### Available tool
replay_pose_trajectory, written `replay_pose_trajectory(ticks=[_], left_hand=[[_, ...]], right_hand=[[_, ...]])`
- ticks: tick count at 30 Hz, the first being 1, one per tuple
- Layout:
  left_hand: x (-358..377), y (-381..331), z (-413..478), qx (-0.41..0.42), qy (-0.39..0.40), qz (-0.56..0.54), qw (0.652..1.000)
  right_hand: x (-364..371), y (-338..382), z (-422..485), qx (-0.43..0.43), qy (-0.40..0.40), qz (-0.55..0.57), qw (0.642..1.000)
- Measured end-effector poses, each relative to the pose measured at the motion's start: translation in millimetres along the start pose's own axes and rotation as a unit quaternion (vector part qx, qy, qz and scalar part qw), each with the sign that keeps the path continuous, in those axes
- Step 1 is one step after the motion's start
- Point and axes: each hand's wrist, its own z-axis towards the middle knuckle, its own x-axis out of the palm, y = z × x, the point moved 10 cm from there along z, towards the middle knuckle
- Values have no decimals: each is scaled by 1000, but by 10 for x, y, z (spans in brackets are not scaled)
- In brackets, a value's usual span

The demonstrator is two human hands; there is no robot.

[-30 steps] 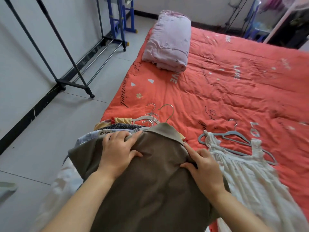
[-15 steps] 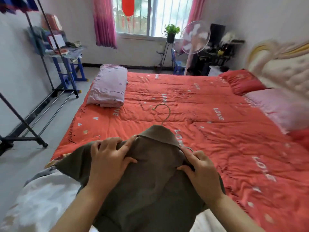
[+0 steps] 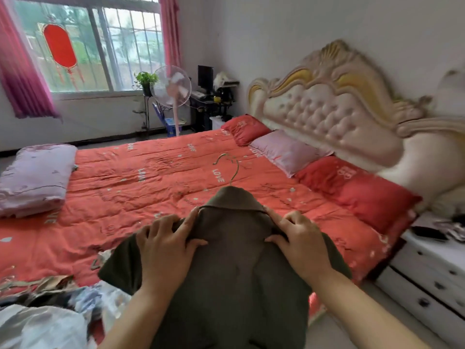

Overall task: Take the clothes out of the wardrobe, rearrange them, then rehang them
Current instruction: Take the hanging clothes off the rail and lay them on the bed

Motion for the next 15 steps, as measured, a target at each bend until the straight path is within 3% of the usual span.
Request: replay_pose_trajectory(ticks=[6, 15], left_hand=[[446, -828, 302, 39, -15, -36, 998], [1563, -1666, 939, 64, 4, -84, 994]], right_hand=[[-377, -844, -53, 24, -14, -55, 998], [-391, -2174, 226, 76, -10, -98, 992]])
